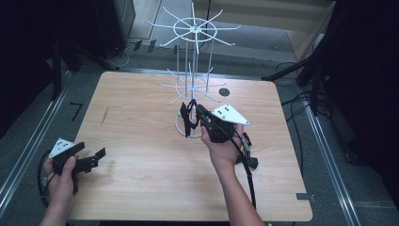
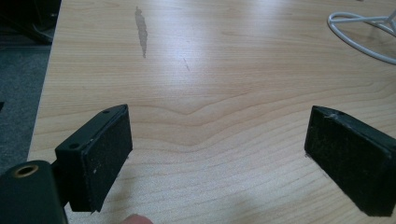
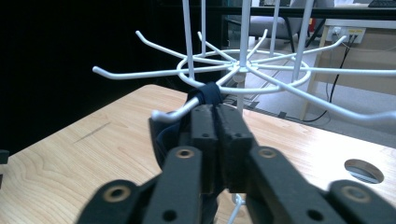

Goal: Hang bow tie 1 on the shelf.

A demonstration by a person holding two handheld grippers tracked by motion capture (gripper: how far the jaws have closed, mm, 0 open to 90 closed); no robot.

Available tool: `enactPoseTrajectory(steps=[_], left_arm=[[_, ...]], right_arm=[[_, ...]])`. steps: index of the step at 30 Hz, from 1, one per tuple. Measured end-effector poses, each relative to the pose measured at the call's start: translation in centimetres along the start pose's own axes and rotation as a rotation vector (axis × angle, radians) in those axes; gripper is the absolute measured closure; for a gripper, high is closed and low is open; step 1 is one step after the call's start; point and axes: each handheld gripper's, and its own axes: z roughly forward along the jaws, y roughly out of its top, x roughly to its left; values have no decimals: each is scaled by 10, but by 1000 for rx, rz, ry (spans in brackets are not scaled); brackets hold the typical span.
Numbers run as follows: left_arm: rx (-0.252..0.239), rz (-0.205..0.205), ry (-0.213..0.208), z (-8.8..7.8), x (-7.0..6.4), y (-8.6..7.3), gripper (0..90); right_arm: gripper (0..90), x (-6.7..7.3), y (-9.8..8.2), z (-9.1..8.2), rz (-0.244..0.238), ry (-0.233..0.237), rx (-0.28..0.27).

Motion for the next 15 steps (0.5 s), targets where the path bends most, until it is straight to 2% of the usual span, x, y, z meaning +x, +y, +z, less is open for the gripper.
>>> enactPoseTrajectory(steps=[3,4,7,15], left_arm=[[1,0,1,0,0,0,82],[2,3,0,0,0,0,82],[-2,1,0,0,0,0,82],[2,2,0,0,0,0,82]], right_arm=[[796,-1,-3,-1,1,5,-3],[749,-2,-7,-3,-6,-5,-4],[732,-4,-10,-5,-10,-13,2],[616,-11,-21,-15,-15,-47,20]])
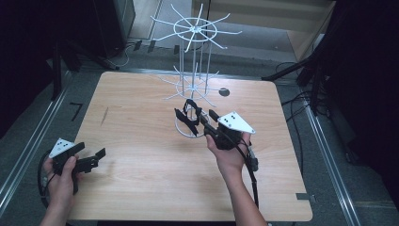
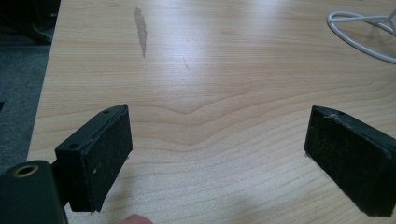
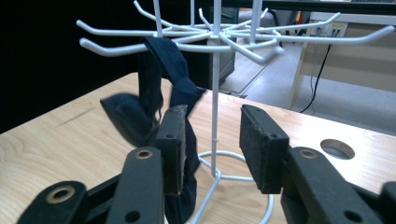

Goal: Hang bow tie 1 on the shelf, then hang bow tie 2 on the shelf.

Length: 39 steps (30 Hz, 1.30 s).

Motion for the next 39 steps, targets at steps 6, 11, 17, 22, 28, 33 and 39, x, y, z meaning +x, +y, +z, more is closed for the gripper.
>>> enactPoseTrajectory(steps=[6,11,17,22,28,33,39], left_arm=[[5,8,2,0,0,0,82],[6,11,1,0,0,0,82],[6,13,1,0,0,0,82],[8,16,2,0,-1,0,82],[10,17,3,0,-2,0,82],[13,20,7,1,-2,0,82],[17,18,8,1,-2,0,82]], right_arm=[[542,-3,-8,-5,-19,-17,8],[478,-11,-21,-12,-21,-35,31],[463,-26,-34,-22,-17,-69,61],[453,-38,-41,-31,0,-89,66],[451,-59,-52,-45,30,-135,68],[451,-74,-61,-52,61,-173,77],[451,-89,-68,-57,112,-199,93]])
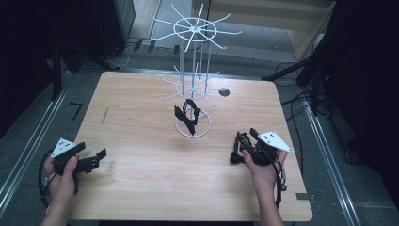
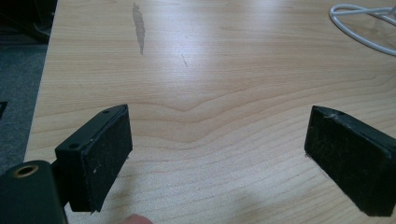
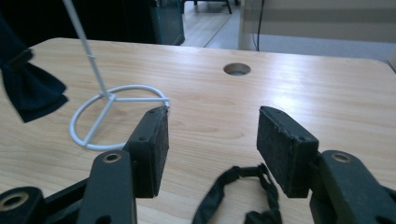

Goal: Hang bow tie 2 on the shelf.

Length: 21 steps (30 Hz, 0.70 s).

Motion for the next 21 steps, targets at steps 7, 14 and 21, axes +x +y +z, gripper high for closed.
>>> enactPoseTrajectory(steps=[7,14,21], left_arm=[[-1,0,1,0,0,0,82],[-4,1,-1,0,0,0,82],[-4,-1,-2,0,0,0,82]], right_arm=[[461,-17,-5,-1,50,-26,41],[461,-27,-15,8,83,-76,121],[461,-34,-24,14,123,-97,173]])
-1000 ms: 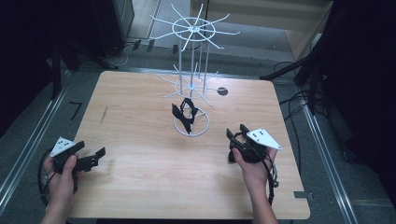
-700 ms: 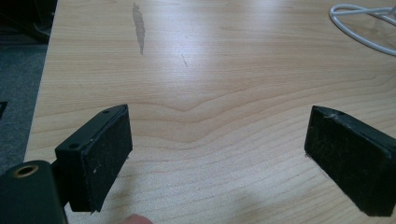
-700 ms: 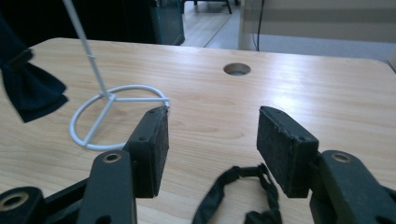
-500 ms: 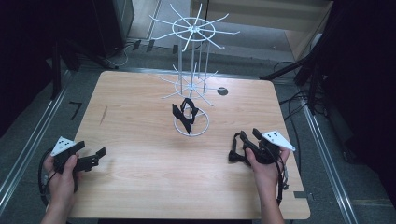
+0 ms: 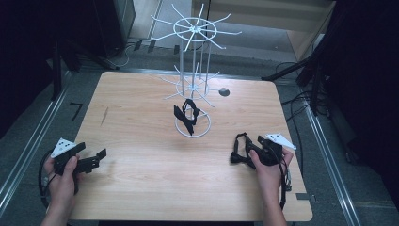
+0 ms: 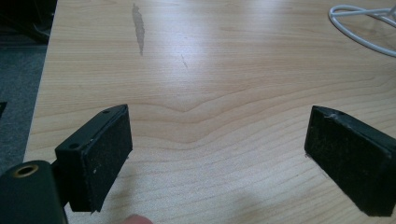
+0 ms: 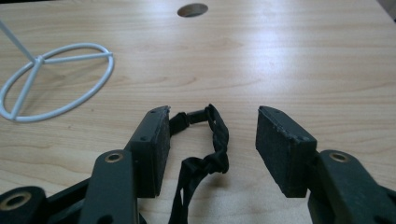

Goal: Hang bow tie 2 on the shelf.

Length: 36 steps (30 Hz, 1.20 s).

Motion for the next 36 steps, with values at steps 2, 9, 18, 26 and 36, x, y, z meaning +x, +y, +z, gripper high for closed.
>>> enactPoseTrajectory(steps=[2,9,18,26,36], left_arm=[[0,0,0,0,0,0,82],[0,0,1,0,0,0,83],[-1,1,0,0,0,0,82],[-1,0,0,0,0,0,82],[1,5,0,0,0,0,82]], right_arm=[[462,-3,-3,4,10,-5,21],[467,-7,-8,11,24,-18,78],[536,-7,-13,17,11,-30,127],[637,-6,-15,21,2,-31,163],[856,-3,-16,21,-27,1,178]])
